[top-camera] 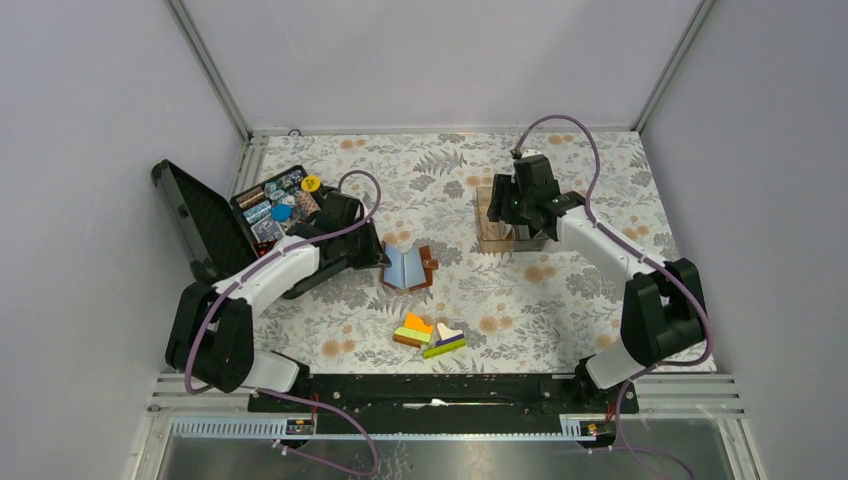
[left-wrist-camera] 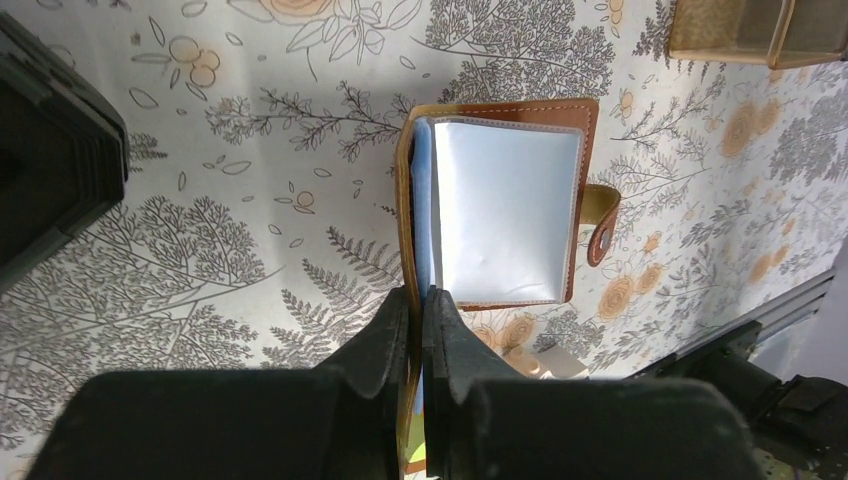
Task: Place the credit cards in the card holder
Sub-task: Pick up the credit card from the storage box.
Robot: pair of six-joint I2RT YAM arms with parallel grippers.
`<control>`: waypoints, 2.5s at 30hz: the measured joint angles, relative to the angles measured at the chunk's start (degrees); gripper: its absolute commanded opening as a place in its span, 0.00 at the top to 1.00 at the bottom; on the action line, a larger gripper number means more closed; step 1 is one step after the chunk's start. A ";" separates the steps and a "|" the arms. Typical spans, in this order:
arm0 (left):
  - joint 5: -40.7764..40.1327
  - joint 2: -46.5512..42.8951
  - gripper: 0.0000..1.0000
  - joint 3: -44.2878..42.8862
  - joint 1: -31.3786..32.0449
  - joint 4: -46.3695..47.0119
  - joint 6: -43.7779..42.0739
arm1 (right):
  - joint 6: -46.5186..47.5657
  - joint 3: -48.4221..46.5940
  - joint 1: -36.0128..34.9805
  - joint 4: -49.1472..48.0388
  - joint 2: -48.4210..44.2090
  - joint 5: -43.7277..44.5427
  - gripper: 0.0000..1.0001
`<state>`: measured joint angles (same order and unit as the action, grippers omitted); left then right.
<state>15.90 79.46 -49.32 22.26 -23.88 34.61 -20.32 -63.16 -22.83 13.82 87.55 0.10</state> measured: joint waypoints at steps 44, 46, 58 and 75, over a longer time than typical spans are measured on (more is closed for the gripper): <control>1.03 5.57 1.00 -2.84 -0.85 -3.43 -6.80 | 13.73 -17.38 0.22 8.63 24.59 20.35 0.38; 1.03 5.64 1.00 -2.84 -0.85 -3.43 -6.80 | 13.81 -17.38 0.22 8.66 24.59 20.33 0.38; 1.68 6.14 1.00 -2.86 -0.85 -3.41 -7.19 | 13.90 -17.38 0.22 8.66 24.52 20.22 0.39; 2.40 6.64 1.00 -3.23 -0.85 -3.43 -7.21 | 13.90 -17.68 0.22 9.09 22.95 19.89 0.39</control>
<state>18.31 86.11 -52.56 21.41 -27.31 27.40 -6.42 -80.84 -22.61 22.92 110.50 19.99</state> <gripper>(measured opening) 0.055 0.575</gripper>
